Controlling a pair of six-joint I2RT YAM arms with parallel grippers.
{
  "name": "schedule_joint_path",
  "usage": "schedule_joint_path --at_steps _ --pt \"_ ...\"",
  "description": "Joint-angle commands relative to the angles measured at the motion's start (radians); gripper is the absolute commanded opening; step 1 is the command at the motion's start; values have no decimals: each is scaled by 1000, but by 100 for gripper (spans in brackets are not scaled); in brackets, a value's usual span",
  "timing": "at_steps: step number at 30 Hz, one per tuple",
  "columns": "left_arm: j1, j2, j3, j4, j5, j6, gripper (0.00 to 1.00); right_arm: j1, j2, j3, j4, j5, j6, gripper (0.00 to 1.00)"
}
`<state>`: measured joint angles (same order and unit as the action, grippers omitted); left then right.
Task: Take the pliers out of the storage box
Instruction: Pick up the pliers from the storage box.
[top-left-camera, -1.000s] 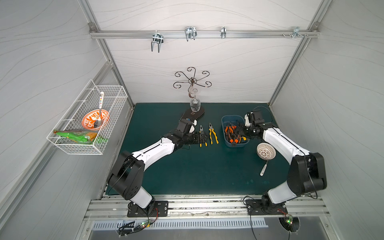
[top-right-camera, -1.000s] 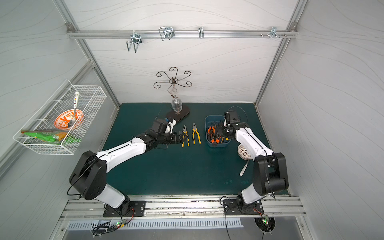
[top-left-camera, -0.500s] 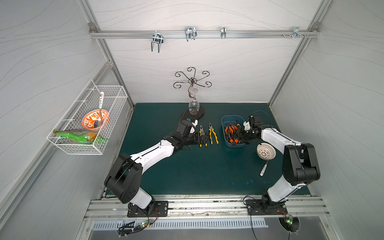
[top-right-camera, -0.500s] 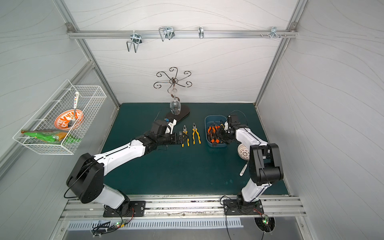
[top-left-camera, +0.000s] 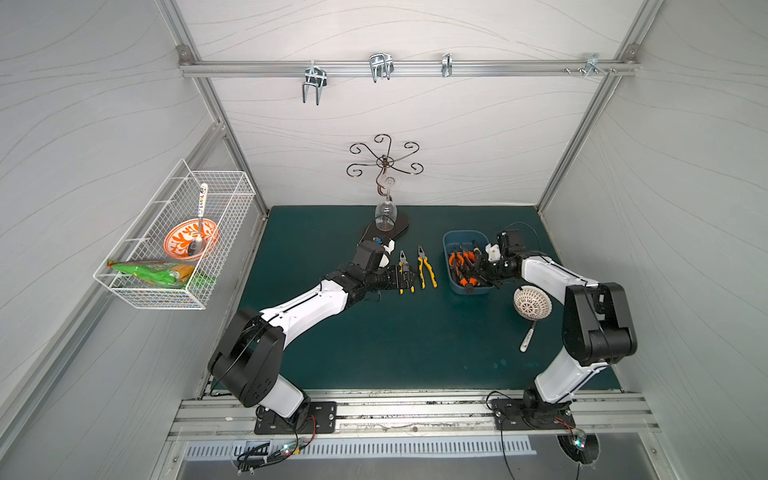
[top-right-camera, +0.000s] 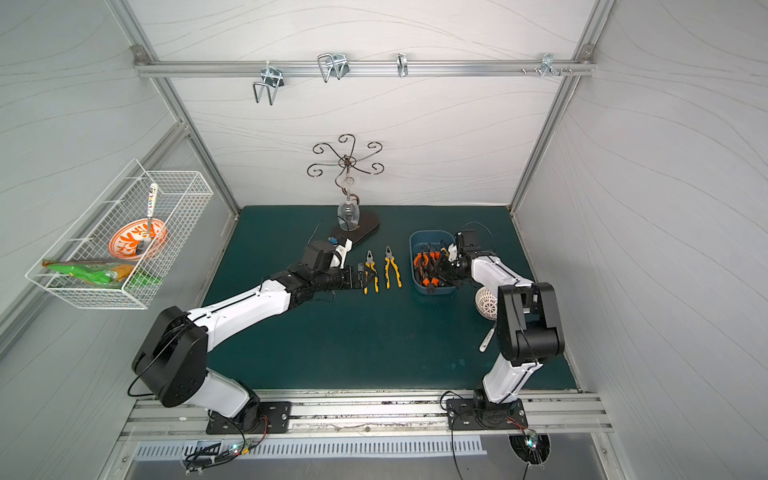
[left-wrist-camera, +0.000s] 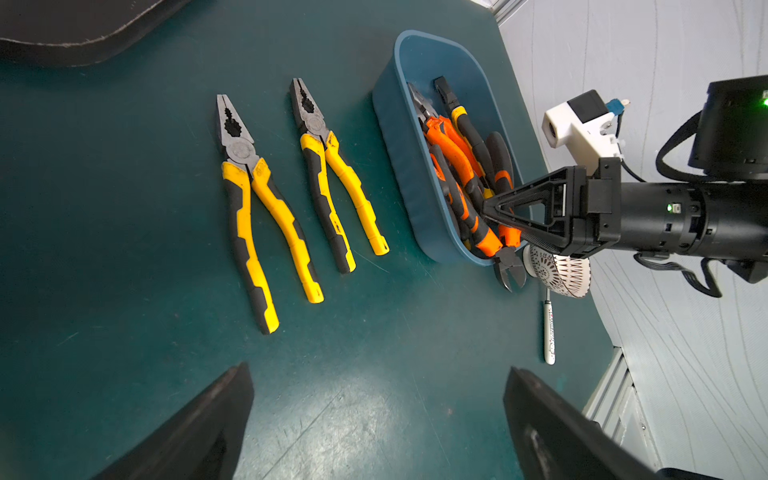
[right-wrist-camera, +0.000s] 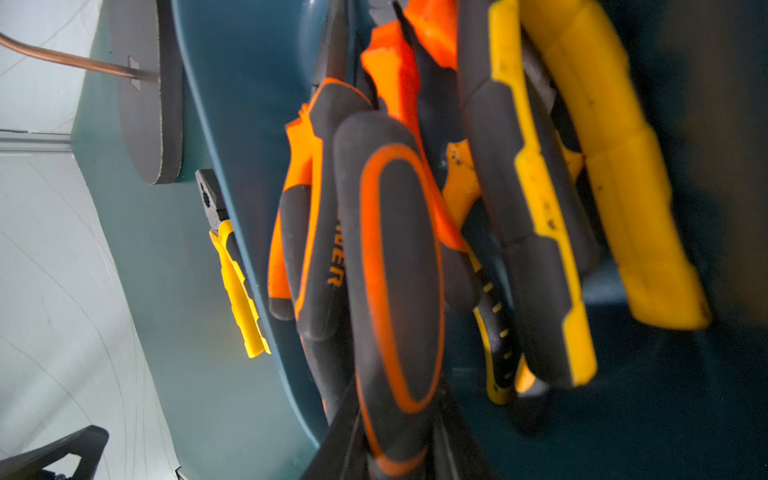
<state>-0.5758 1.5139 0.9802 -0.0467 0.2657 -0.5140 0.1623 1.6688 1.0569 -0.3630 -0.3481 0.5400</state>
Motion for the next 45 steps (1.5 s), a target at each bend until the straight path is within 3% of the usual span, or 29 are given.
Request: schedule_joint_path --at_steps 1,10,21,28,31,36,45 --pt "3 -42 7 15 17 35 100 -3 -86 -13 44 -46 -66 0" --pt "3 -96 35 -83 48 132 100 26 -207 -30 65 -13 -182 0" --pt "70 -129 151 -260 127 221 100 262 -230 53 62 -79 -461 0" --pt "134 -36 308 -536 425 372 100 368 -192 113 29 -367 -631 0" --pt "137 11 362 -645 538 410 99 415 -190 127 15 -396 -693 0" --pt "137 21 329 -540 704 322 83 449 -166 158 6 -436 -741 0" --pt "138 22 297 -393 744 211 47 467 -158 166 -38 -480 -790 0"
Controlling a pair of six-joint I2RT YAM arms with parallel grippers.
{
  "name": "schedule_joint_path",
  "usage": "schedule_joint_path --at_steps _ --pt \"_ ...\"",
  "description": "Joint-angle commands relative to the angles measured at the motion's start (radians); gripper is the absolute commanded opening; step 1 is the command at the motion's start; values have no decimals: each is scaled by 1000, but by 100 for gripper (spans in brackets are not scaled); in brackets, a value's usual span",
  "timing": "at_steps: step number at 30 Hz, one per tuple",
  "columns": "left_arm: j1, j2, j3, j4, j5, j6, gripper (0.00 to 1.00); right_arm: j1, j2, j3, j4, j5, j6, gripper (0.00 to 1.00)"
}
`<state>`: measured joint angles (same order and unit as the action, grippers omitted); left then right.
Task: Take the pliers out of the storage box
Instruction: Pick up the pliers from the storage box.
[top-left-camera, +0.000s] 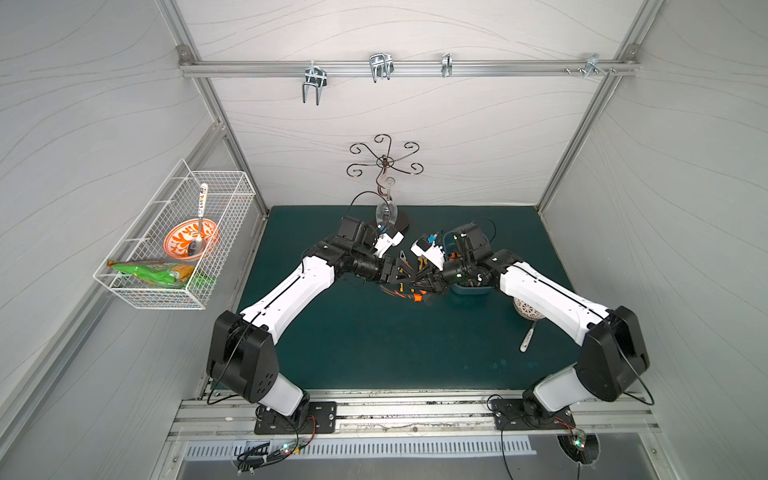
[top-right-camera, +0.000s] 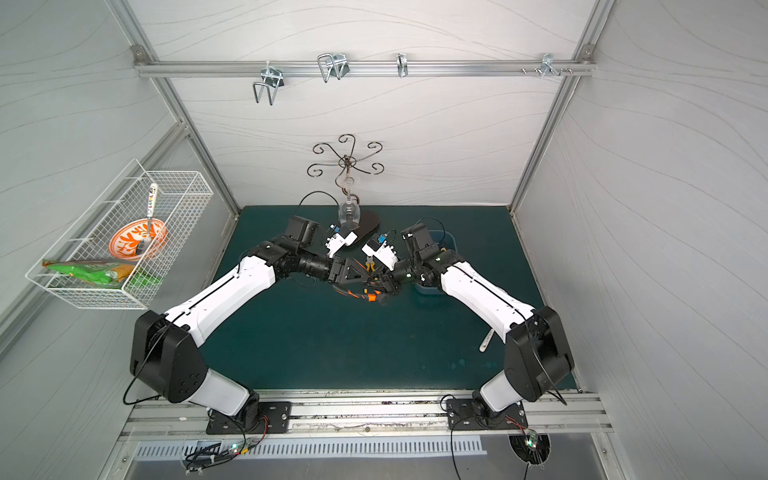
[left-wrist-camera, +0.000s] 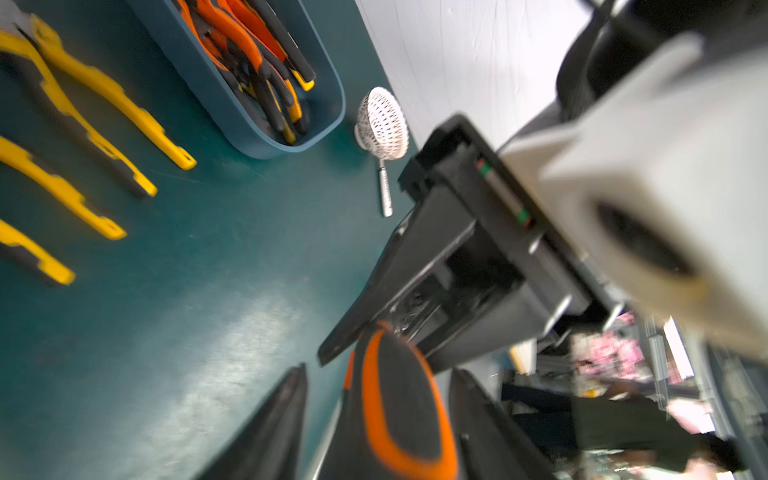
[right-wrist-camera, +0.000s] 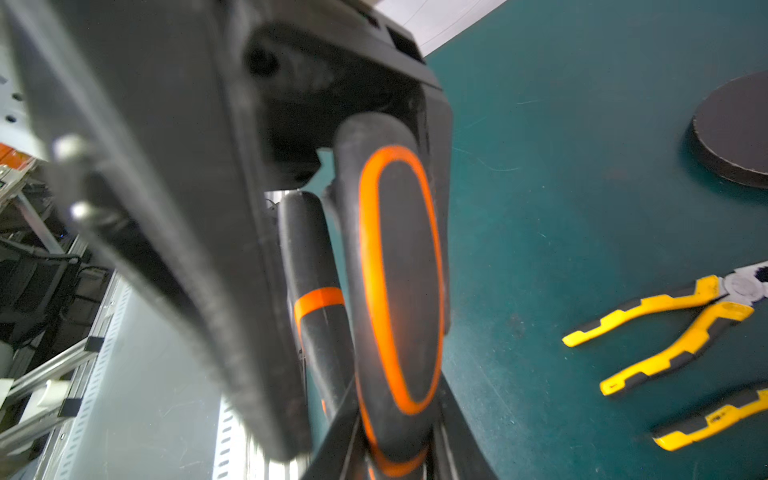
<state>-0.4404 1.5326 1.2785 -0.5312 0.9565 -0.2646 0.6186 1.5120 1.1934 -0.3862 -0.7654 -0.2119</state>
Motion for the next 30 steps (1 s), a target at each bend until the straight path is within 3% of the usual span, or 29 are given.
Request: schedule_joint_path --at_steps 1,3,12,14,17,19,22,25,27,30 --pt "2 8 -1 105 59 -51 47 13 -3 28 -20 -68 -44 0" --pt "3 12 2 112 57 -60 45 19 -4 28 -26 -69 -50 0" --pt "4 -2 -39 179 74 -102 0 19 -14 21 15 3 -6 0" --pt "6 -7 -56 219 62 -136 0 17 -26 11 43 24 19 15" --pt "22 -23 -107 376 37 -259 0 5 -62 -23 108 80 95 55" --pt "36 -45 -154 517 4 -358 0 -19 -98 -62 174 112 163 69" --pt "42 -77 -216 704 -81 -477 0 -72 -168 -153 317 177 335 80" --pt "42 -94 -274 889 -187 -593 0 -96 -255 -282 482 364 543 89" --pt "42 -94 -315 1044 -274 -679 0 -97 -295 -351 567 441 674 90" --pt "28 -88 -360 1239 -410 -791 0 -97 -310 -440 716 458 862 91"
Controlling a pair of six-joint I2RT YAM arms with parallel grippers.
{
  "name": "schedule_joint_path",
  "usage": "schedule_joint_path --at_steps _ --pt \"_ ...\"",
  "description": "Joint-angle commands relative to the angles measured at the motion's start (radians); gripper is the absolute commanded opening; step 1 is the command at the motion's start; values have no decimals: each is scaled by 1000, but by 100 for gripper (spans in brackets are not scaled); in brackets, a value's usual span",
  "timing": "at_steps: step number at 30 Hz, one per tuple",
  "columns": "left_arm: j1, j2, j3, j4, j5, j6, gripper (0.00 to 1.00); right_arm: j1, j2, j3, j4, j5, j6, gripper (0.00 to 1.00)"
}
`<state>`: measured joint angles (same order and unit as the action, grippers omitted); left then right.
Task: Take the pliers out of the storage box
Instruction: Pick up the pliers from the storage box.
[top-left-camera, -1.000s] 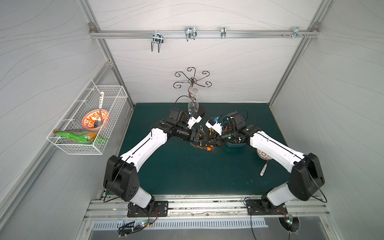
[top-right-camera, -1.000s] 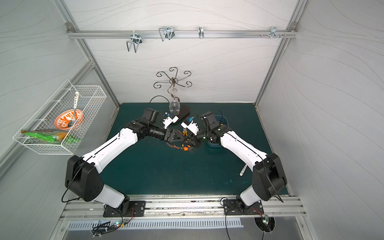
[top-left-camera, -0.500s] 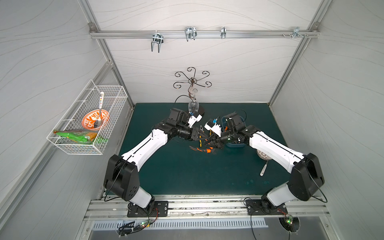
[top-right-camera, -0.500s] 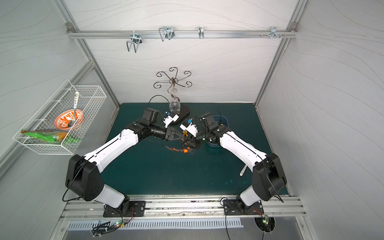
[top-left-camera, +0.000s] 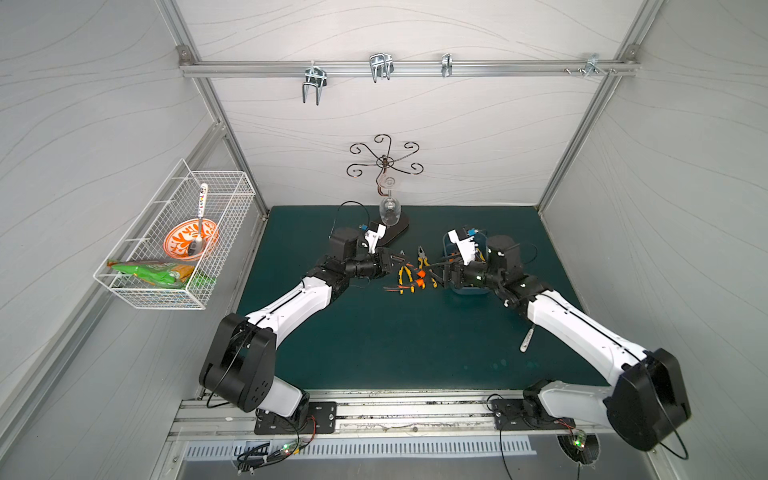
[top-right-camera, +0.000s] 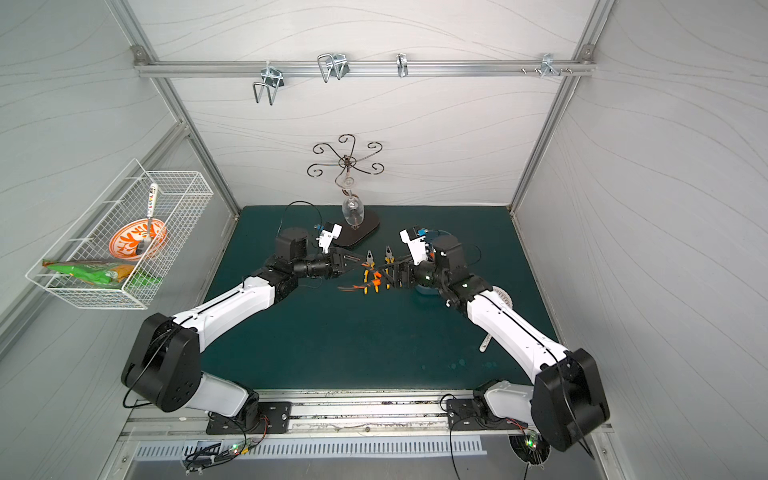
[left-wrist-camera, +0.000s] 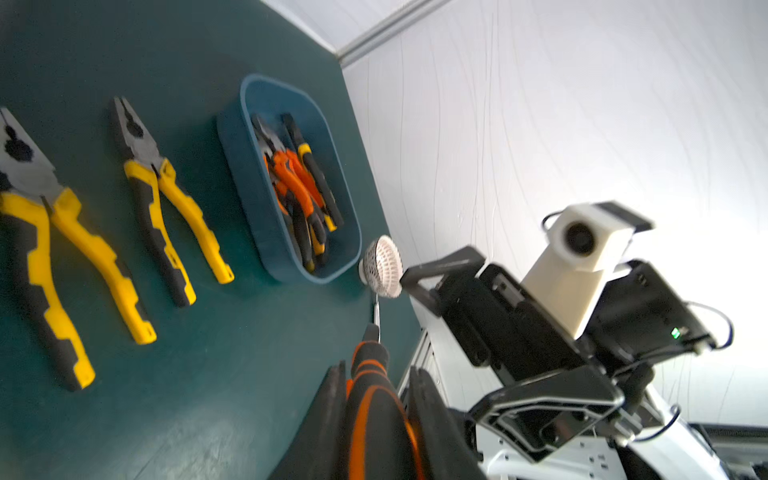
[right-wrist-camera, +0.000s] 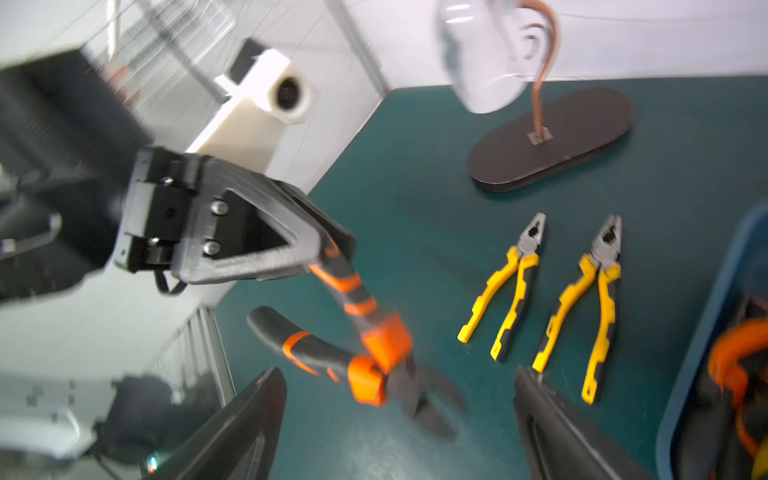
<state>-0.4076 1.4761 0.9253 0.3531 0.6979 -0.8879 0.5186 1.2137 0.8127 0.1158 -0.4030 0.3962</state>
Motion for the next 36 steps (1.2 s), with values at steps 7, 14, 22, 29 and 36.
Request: schedule_joint_path --at_steps 7,14,22,29,36 --pt "-120 -51 -67 546 -406 -204 0 3 65 -87 442 27 494 82" --pt "-153 -48 -109 635 -493 -320 0 4 149 -33 562 -81 604 52" --pt "-163 -59 -61 562 -483 -304 0 3 139 -20 568 -106 607 9" --pt "-162 -62 -75 508 -432 -224 40 -6 90 46 324 -113 430 0" --pt "-103 -117 -49 198 -164 -25 80 -14 140 154 54 -254 136 0"
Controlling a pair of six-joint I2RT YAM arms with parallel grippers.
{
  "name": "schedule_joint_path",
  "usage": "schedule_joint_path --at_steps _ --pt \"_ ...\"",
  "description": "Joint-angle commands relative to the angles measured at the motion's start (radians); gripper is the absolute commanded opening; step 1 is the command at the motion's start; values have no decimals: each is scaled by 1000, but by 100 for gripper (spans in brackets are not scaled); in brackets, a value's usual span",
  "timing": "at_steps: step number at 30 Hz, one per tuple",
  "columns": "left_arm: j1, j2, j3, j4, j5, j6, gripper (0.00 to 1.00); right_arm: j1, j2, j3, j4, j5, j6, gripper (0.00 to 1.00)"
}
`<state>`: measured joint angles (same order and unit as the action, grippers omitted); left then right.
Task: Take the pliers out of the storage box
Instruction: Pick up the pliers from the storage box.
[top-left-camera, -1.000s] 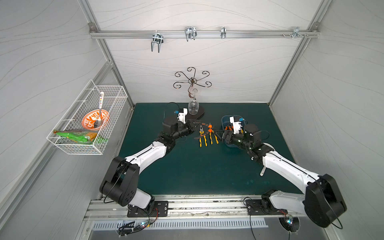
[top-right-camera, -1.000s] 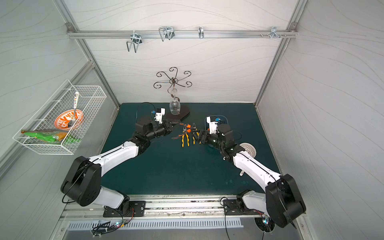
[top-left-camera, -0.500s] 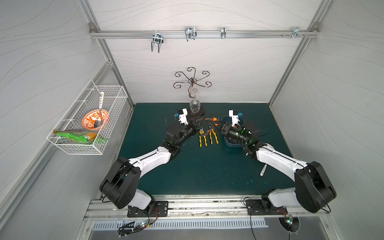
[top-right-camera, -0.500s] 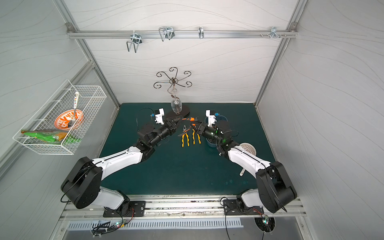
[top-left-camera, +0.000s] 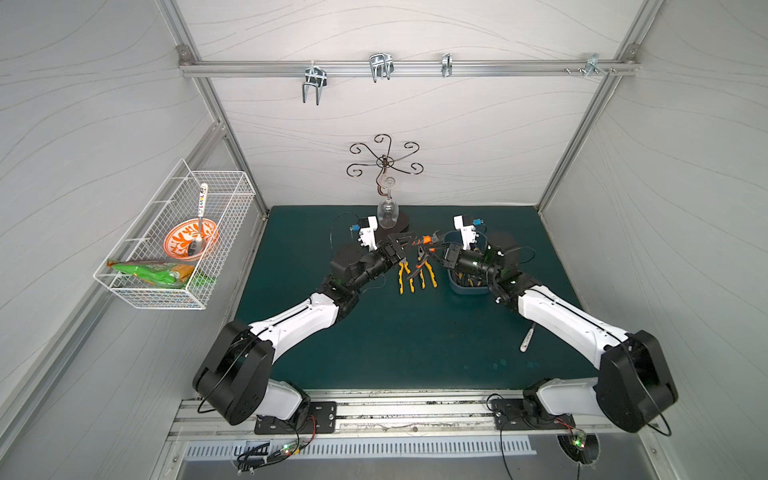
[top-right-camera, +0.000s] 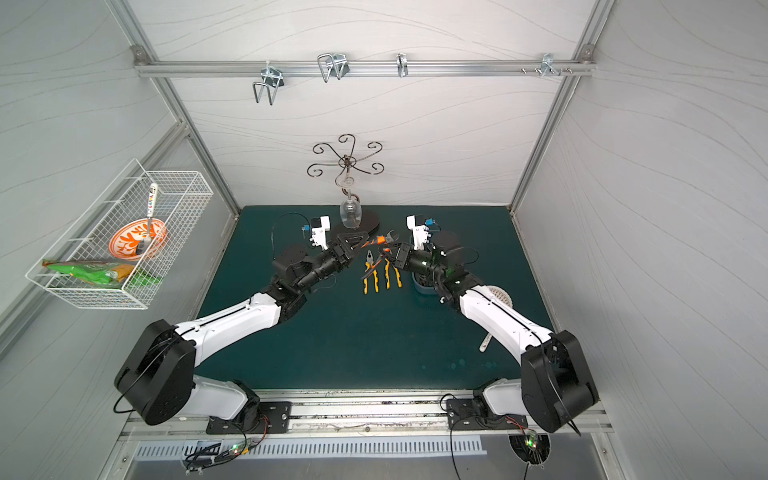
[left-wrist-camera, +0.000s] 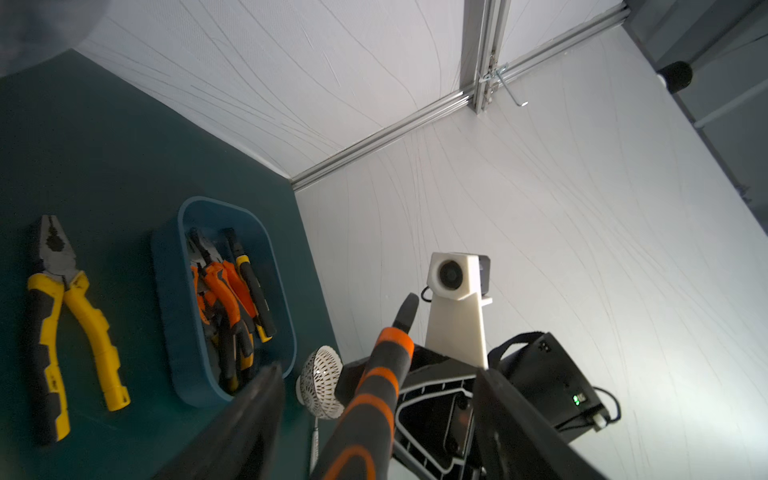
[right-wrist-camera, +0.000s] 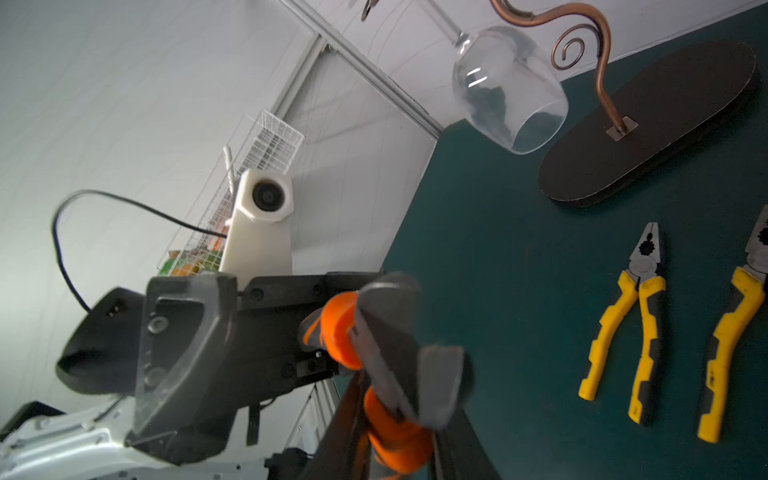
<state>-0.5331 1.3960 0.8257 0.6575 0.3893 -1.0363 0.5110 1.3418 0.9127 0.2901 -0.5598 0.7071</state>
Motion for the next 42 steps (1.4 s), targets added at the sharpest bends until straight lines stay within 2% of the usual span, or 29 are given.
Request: schedule_joint_path --at_steps 1,5,7,9,13,20,25,28,32,35,42 --pt "32 -43 55 -142 192 160 80 -8 21 62 -140 -129 -204 0" --pt "62 -61 113 -403 378 345 80 -11 44 95 -202 -259 -330 0" --pt "64 -69 149 -575 445 469 75 -11 58 126 -272 -317 -411 0" --pt "64 -72 166 -665 490 536 71 -11 68 150 -320 -339 -457 0" --pt "71 -84 148 -654 506 525 57 -11 81 168 -350 -390 -501 0" --pt "72 -51 192 -671 557 524 32 -10 88 191 -403 -381 -533 0" --pt "71 -42 201 -692 544 538 0 -5 80 194 -422 -348 -535 0" --pt "72 -41 176 -654 520 507 0 2 77 189 -422 -334 -527 9" --pt "89 -60 105 -520 476 412 0 9 70 175 -423 -318 -525 35" --pt "117 -72 52 -406 464 331 0 10 63 163 -428 -311 -523 46" --pt "171 -63 -10 -367 477 283 0 13 43 135 -457 -257 -545 73"
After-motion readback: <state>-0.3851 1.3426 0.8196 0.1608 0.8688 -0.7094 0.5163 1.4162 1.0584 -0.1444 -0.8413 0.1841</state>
